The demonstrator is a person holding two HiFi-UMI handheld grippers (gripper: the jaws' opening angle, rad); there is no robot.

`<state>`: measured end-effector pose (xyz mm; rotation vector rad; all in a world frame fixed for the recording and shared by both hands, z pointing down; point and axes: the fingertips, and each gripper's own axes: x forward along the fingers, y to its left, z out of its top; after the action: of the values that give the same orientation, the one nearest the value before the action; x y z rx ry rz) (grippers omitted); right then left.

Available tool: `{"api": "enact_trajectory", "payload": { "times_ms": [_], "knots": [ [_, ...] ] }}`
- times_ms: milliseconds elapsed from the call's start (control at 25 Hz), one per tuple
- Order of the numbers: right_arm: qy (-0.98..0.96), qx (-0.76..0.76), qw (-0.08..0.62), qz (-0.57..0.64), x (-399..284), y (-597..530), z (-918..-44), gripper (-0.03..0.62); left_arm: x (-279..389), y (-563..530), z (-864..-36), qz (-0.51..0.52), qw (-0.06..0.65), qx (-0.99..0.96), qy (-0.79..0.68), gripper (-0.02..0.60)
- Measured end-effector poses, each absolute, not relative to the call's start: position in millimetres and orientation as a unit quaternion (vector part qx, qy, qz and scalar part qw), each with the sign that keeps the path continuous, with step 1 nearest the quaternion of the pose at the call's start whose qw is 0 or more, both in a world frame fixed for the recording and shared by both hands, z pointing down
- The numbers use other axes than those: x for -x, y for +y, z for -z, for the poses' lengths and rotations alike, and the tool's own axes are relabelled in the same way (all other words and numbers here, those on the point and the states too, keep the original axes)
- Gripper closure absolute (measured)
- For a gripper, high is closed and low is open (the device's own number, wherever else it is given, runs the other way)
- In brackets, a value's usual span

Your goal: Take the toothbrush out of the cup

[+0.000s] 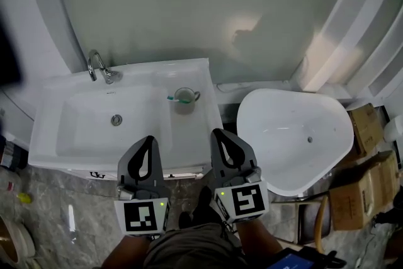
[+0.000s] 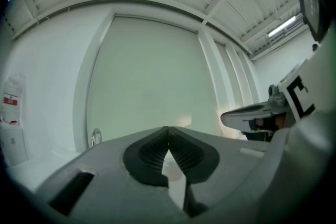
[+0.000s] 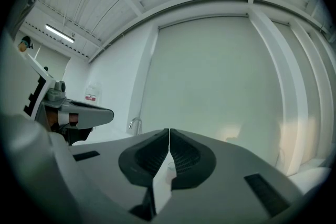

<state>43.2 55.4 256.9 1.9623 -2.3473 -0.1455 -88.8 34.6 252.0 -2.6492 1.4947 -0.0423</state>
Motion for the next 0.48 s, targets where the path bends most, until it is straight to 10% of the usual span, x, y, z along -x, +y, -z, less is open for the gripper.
{"api": "enact_trajectory", "payload": {
  "times_ms": [480],
  "knots": [
    [-0.785,-0.618,0.036,0.025,-76.4,-18.5,-280.6,0.579,46.3,-40.3,-270.1,0.042,0.046,0.865,0.498,0.568]
  ]
}}
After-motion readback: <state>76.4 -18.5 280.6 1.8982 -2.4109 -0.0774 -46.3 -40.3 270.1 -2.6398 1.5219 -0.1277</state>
